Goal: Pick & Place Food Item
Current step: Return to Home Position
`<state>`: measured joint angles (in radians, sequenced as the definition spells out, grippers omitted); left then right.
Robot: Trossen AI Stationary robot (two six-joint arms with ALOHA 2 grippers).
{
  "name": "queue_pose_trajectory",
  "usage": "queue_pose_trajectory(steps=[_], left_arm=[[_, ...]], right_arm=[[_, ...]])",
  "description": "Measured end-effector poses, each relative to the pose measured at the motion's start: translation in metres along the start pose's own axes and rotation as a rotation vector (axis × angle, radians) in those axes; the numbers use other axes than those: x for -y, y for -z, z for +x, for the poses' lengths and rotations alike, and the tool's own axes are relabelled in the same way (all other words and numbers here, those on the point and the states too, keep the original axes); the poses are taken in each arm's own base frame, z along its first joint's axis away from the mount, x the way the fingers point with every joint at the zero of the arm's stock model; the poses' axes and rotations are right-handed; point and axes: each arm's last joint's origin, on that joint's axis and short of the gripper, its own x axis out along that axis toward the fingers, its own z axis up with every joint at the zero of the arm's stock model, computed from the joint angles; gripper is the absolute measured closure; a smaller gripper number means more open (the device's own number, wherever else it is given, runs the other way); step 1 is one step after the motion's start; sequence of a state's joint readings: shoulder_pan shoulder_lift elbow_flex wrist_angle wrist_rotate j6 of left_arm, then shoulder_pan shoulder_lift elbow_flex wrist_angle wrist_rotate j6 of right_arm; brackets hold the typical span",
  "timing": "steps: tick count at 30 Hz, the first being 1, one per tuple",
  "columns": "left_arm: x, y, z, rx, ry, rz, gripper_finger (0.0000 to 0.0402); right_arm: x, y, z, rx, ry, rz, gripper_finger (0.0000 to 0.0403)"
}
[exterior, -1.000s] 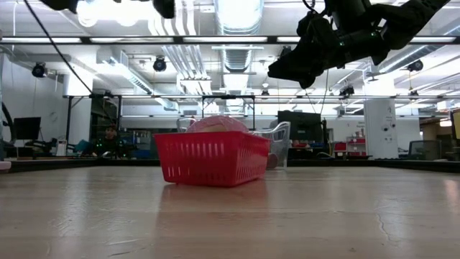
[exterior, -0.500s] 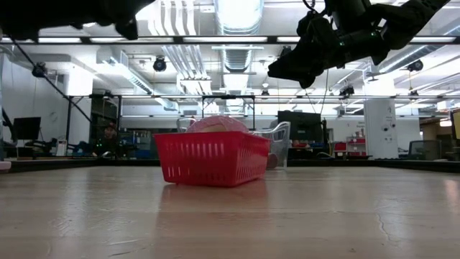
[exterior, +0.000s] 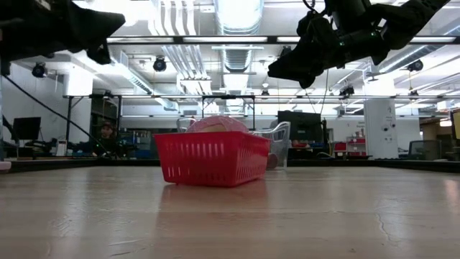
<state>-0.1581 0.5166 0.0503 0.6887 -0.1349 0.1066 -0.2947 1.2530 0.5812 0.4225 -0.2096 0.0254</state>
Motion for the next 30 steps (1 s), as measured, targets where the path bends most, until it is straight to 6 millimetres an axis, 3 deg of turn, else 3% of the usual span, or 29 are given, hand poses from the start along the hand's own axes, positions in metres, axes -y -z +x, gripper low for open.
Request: queue_pose_trajectory(steps=[30], left_arm=[[-0.005, -0.004, -0.037, 0.087, -0.013, 0.092, 0.0400]], right_arm=[[0.000, 0.000, 0.000, 0.000, 0.000, 0.000, 0.0273]])
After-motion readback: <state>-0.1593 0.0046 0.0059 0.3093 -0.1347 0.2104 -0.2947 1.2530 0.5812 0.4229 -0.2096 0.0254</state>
